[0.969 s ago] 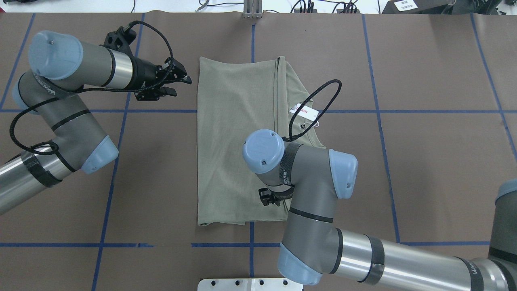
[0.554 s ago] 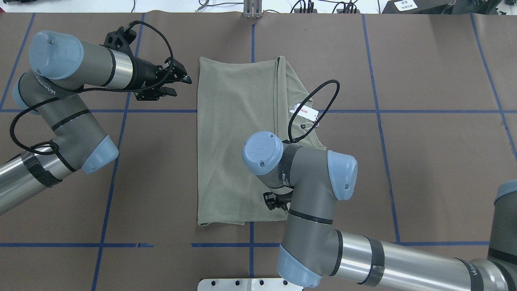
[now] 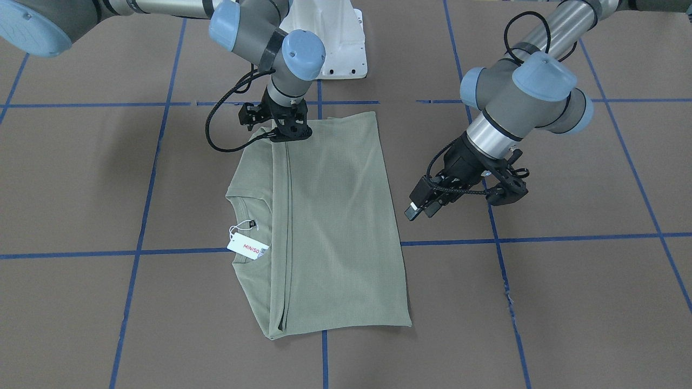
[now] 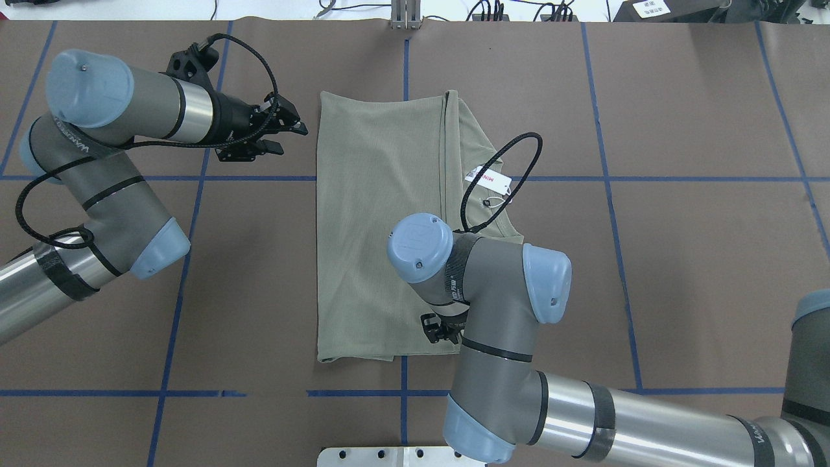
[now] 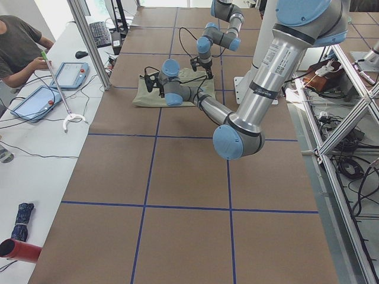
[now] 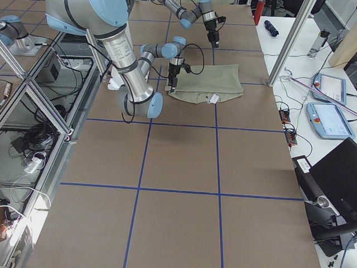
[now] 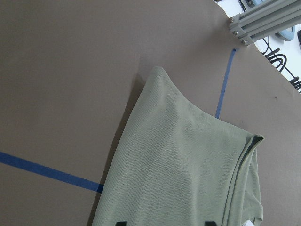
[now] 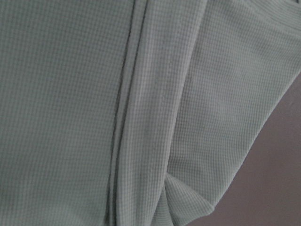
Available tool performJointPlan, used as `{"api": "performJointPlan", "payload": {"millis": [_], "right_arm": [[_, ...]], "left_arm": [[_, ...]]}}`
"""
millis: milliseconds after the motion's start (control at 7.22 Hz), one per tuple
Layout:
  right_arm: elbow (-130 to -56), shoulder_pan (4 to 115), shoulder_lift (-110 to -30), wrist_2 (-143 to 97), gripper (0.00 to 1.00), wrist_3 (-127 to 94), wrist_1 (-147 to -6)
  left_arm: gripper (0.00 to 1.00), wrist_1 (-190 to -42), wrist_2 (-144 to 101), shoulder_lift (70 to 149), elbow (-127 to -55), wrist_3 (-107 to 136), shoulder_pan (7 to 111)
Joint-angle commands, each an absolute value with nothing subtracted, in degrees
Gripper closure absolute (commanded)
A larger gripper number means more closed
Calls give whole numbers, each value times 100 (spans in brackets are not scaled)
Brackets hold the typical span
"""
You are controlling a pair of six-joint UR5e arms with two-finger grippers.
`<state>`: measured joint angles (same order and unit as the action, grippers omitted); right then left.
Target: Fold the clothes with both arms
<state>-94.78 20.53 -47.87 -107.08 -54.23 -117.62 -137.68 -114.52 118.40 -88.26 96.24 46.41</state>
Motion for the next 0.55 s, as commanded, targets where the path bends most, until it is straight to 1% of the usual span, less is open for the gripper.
{"api": "performJointPlan", "payload": {"millis": [0, 277, 415], "right_arm": [[-9466, 2039, -4834, -10731, 0, -5414, -11760], [-9614, 2275, -5218, -10731, 0, -4977, -11777], [-9885, 2511, -5551, -10731, 0, -4653, -11821]], "left_arm": [[37, -13764, -11452, 11839, -8833, 9624, 4641], [37, -13772, -11452, 11839, -8833, 9624, 4641], [37, -13764, -11452, 11839, -8833, 9633, 4641]]}}
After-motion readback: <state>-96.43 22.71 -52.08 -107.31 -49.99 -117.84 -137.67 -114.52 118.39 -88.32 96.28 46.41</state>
